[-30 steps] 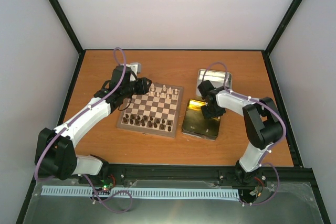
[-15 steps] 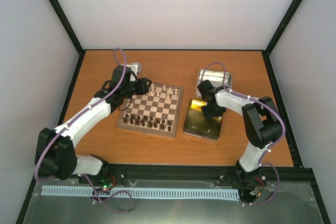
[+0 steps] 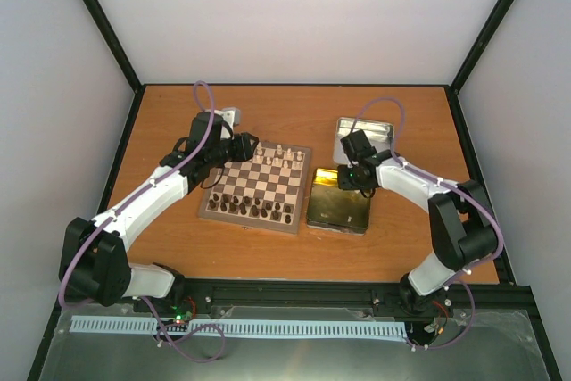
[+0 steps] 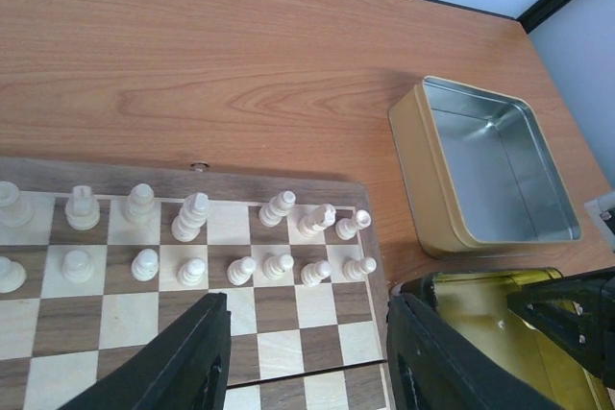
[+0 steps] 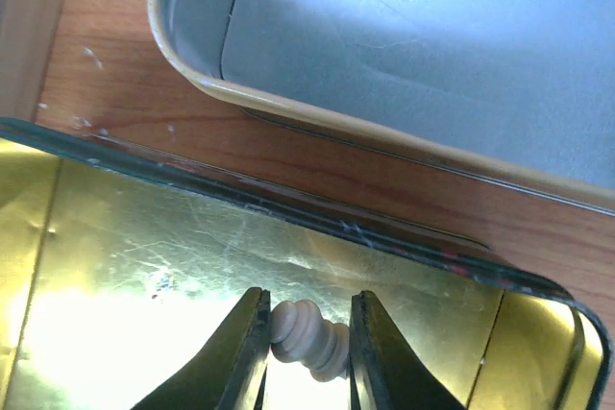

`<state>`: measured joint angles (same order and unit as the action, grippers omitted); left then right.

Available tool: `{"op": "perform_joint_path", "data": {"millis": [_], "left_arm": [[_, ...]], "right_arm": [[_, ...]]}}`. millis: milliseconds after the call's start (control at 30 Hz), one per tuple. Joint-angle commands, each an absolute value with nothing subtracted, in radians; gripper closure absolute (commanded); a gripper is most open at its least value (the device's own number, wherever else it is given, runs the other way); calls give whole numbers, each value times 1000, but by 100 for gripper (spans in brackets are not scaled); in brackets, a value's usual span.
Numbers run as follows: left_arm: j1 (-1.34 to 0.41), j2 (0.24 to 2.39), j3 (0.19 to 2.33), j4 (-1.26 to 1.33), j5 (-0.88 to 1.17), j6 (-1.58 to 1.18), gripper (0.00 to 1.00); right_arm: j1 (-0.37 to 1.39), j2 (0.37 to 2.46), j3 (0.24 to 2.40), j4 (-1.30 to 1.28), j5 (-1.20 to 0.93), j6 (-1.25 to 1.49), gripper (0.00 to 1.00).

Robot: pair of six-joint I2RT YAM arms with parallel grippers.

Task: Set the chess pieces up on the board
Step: Pick up the chess piece from the storage box, then place the chess piece on the chessboard.

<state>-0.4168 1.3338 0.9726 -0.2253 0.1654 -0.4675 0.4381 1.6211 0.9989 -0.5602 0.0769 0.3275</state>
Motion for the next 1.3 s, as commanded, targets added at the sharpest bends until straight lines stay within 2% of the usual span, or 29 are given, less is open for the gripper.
{"op": "perform_joint_path", "data": {"millis": [0, 200, 433, 533, 900, 1067, 1267], "left_arm": [[-417, 1309, 960, -165, 224, -442, 54], [-424, 1307, 892, -37, 401, -450, 50], [-495, 1332, 771, 240, 558, -488, 41], [-506, 1351, 711, 362, 611, -515, 37], [-519, 1455, 636, 534, 760, -525, 37], [-520, 1503, 670, 538, 789, -549, 41], [-520, 1534, 689, 528, 805, -557, 61]], "right_arm": [[437, 1516, 928, -395, 40, 441, 86], [437, 1386, 828, -211, -118, 575, 86], [455, 1361, 719, 90, -377, 932, 86], [477, 1365, 700, 201, -423, 1063, 86], [538, 1444, 705, 431, -526, 1334, 85], [565, 1471, 721, 459, -551, 1360, 84], [578, 1484, 733, 469, -565, 1360, 84]]}}
